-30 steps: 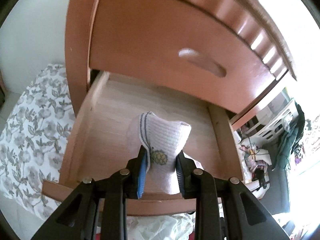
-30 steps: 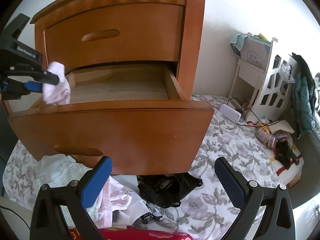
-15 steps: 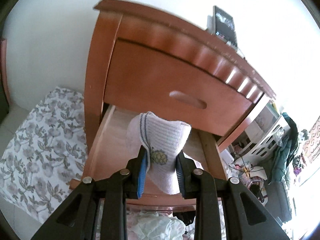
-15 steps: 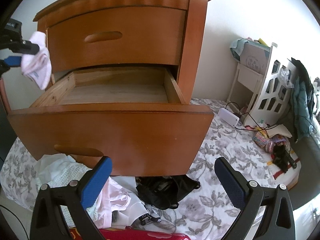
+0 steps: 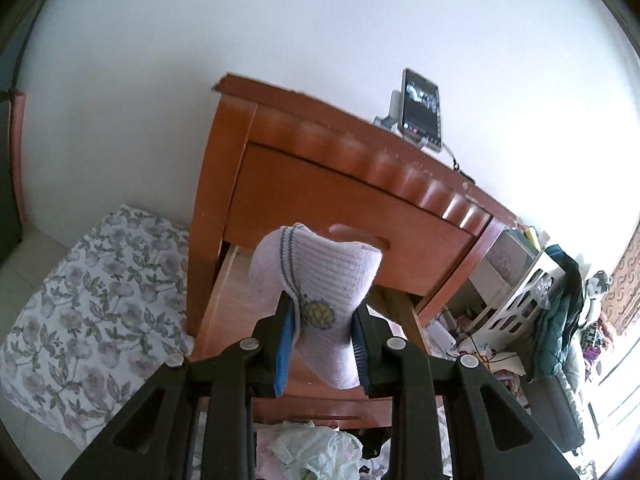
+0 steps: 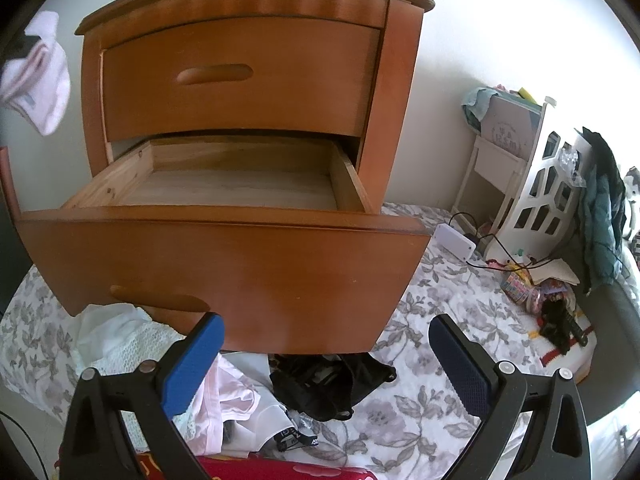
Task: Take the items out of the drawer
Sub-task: 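Lift the pink socks up out of the drawer with the left gripper, then carry the pink socks down onto the clothes pile on the bed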
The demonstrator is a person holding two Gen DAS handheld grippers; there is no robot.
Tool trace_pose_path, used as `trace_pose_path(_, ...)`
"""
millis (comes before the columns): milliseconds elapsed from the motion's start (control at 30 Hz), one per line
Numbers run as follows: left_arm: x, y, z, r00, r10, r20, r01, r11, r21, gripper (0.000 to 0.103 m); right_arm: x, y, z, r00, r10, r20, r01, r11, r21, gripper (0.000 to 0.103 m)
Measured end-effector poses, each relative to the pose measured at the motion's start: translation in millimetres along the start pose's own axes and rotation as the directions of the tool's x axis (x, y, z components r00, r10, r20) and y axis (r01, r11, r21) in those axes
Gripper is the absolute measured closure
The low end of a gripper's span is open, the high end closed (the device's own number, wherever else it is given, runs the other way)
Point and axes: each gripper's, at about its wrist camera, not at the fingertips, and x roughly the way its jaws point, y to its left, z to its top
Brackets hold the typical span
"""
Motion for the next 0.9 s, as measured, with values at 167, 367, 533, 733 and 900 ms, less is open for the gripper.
trace_pose_path(167, -20, -4, -2, 0.999, -0.019, 0.033, 0.019, 1.000, 0.011, 0.075, -1, 2, 0, 1.000, -0.005, 0.002, 0.005, 1.000, -0.006, 0.000)
trace_pose_path(367, -37, -8, -7, 0.998, -0.039, 0.051, 0.038, 0.999, 0.022, 0.075, -2, 2, 0, 1.000, -0.009, 0.009, 0.009, 1.000, -0.013, 0.000)
trace_pose_path(533, -46, -14, -15, 0.997, -0.057, 0.046, 0.055, 0.998, 0.038, 0.075, -2, 3, 0, 1.000, -0.012, 0.012, 0.013, 1.000, -0.017, 0.000)
trace_pose_path(733, -50, -19, -26, 0.997, -0.073, 0.017, 0.072, 0.996, 0.054, 0.075, -3, 3, -1, 1.000, -0.013, 0.015, 0.013, 1.000, -0.018, 0.000)
trace_pose_path(900, -47, -19, -39, 0.997, -0.079, -0.026, 0.081, 0.995, 0.057, 0.075, -4, 3, 0, 1.000, -0.015, 0.015, 0.015, 1.000, -0.021, 0.000)
